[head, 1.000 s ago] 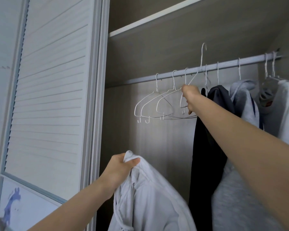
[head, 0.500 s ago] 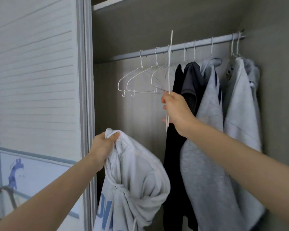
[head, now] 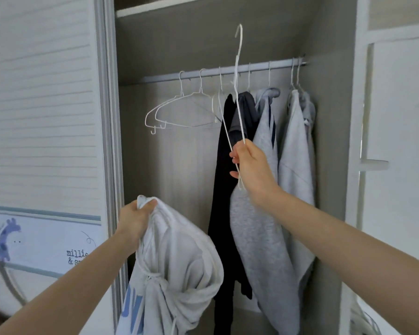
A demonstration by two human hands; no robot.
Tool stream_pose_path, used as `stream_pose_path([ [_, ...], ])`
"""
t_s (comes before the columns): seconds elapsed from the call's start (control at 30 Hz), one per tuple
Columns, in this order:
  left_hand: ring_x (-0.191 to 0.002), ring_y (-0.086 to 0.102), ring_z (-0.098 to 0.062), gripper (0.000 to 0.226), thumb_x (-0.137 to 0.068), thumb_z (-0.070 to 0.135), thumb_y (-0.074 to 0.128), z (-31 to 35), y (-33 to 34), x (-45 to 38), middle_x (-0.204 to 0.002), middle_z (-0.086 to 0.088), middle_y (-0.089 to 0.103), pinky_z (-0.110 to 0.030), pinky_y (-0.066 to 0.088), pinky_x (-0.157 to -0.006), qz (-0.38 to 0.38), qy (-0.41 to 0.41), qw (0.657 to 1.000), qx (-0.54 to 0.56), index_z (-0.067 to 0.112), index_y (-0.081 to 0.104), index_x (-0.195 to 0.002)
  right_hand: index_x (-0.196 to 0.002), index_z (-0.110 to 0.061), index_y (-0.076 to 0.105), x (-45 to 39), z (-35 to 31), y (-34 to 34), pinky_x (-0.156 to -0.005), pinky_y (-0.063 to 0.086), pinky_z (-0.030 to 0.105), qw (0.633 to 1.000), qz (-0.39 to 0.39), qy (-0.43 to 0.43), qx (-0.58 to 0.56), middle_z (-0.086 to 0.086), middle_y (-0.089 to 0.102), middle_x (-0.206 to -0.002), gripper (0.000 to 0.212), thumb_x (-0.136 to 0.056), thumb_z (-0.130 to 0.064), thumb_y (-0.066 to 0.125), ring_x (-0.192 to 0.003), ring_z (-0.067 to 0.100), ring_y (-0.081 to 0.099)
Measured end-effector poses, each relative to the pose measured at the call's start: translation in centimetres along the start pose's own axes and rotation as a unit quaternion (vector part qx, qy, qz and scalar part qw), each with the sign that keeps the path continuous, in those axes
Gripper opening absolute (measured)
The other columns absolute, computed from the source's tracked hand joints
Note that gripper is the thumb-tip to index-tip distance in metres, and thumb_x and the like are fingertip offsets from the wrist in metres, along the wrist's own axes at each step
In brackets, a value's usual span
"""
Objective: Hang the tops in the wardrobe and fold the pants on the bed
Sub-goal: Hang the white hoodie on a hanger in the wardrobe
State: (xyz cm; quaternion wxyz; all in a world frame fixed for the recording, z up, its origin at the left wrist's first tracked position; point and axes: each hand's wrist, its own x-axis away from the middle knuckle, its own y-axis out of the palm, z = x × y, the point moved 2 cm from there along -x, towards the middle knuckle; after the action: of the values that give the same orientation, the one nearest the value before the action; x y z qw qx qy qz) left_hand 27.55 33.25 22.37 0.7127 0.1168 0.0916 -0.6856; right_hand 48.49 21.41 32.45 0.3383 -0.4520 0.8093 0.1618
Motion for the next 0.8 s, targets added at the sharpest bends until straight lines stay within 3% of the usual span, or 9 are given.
stream_pose_path([
  [0.27, -0.081, 0.062, -0.022, 0.015, -0.096, 0.028, 0.060, 2.0, 0.0, 0.1, -0.088, -0.005, 0.065, -0.035, 0.047, -0.079, 0.010, 0.025, 0.999, -0.018, 0.020, 0.059, -0.083, -0.078, -0.017, 0.046, -2.0, -0.9, -1.4, -0.073, 0.047, 0.030, 0.999, 0.027, -0.013, -0.040, -0.006, 0.050, -0.079, 0.027, -0.102, -0.023, 0.034, -0.071, 0.006, 0.047],
  [0.43, -0.088, 0.062, -0.027, 0.023, -0.095, 0.030, 0.060, 3.0, 0.4, -0.6, -0.093, -0.006, 0.065, -0.037, 0.047, -0.081, 0.027, 0.033, 0.998, -0.043, 0.010, 0.061, -0.107, -0.070, -0.014, 0.042, 1.3, -0.8, -3.5, -0.063, 0.045, 0.028, 0.993, -0.047, -0.065, -0.081, -0.001, 0.050, -0.066, 0.035, -0.104, -0.019, 0.034, -0.061, 0.007, 0.047],
  [0.63, -0.097, 0.059, -0.032, 0.040, -0.094, 0.033, 0.061, 3.0, 0.3, -1.6, -0.111, -0.014, 0.062, -0.039, 0.048, -0.088, 0.060, 0.019, 0.997, -0.048, 0.005, 0.059, -0.124, -0.070, -0.013, 0.034, 5.6, 0.7, -7.8, -0.059, 0.033, 0.037, 0.971, -0.190, 0.052, -0.138, -0.002, 0.021, -0.048, 0.036, -0.104, -0.023, 0.029, -0.046, 0.016, 0.015],
  [0.7, -0.094, 0.058, -0.031, 0.035, -0.094, 0.029, 0.062, 2.7, 0.3, -1.8, -0.108, -0.014, 0.061, -0.038, 0.047, -0.086, 0.073, 0.003, 0.997, -0.027, 0.006, 0.059, -0.120, -0.068, -0.017, 0.037, 6.5, 1.0, -9.5, -0.058, 0.037, 0.033, 0.959, -0.214, 0.102, -0.154, -0.003, 0.018, -0.048, 0.038, -0.104, -0.028, 0.029, -0.042, 0.012, 0.015],
  [0.8, -0.078, 0.059, -0.026, 0.016, -0.093, 0.023, 0.065, 2.1, 0.1, -2.0, -0.103, -0.014, 0.059, -0.036, 0.048, -0.083, 0.082, -0.024, 0.996, -0.001, 0.008, 0.059, -0.096, -0.067, -0.018, 0.038, 7.1, 1.6, -11.5, -0.058, 0.042, 0.033, 0.939, -0.258, 0.155, -0.167, -0.003, 0.016, -0.049, 0.039, -0.102, -0.032, 0.031, -0.041, 0.009, 0.013],
])
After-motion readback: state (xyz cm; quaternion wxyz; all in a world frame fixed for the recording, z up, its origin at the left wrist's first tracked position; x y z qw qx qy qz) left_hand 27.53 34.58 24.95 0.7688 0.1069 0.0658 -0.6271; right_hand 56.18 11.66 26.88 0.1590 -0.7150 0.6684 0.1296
